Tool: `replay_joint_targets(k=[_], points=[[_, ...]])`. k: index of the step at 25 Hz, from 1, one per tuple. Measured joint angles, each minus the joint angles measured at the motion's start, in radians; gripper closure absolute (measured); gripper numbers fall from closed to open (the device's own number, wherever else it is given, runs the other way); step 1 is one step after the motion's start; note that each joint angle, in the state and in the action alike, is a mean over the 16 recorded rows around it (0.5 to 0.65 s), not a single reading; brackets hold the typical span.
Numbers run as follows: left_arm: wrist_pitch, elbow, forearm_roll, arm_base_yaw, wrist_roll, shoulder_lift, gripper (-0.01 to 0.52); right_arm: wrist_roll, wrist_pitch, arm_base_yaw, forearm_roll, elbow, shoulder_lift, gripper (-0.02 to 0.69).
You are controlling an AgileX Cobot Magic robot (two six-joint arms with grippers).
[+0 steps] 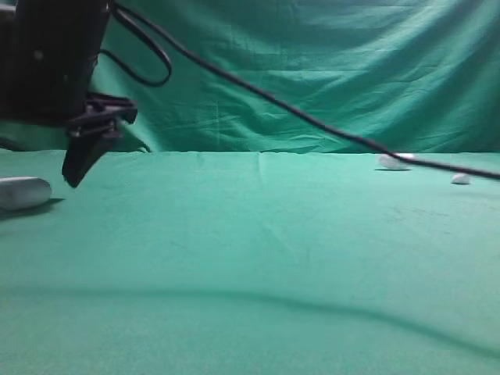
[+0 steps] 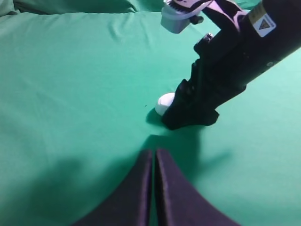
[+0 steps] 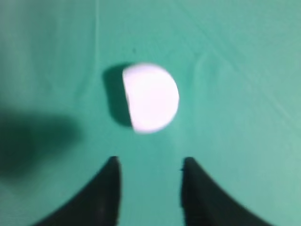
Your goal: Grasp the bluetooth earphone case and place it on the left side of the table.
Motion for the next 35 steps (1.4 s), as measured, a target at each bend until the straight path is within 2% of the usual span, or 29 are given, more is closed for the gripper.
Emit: replay_joint_targets(k=[4, 8, 14, 23, 29, 35], points=[[0.0, 0.0, 0.0, 0.0, 0.0, 0.0, 0.514, 0.025, 0.111, -0.007, -0.003, -0.027, -0.086, 0.586], [0.0, 0.0, 0.0, 0.0, 0.0, 0.0, 0.514, 0.036, 0.15, -0.03, -0.008, 0.013, -0.196, 0.653], [0.0, 0.0, 0.0, 0.0, 0.0, 0.0, 0.514, 0.04, 0.159, -0.094, -0.011, 0.193, -0.404, 0.665], [0.0, 0.0, 0.0, 0.0, 0.0, 0.0, 0.514, 0.044, 0.101, -0.188, -0.008, 0.597, -0.761, 0.665], [0.0, 0.0, 0.0, 0.0, 0.0, 0.0, 0.514, 0.044, 0.03, -0.205, 0.008, 0.818, -0.975, 0.665], [0.0, 0.0, 0.0, 0.0, 0.0, 0.0, 0.514, 0.001, 0.003, -0.206, 0.02, 0.936, -1.133, 0.665]])
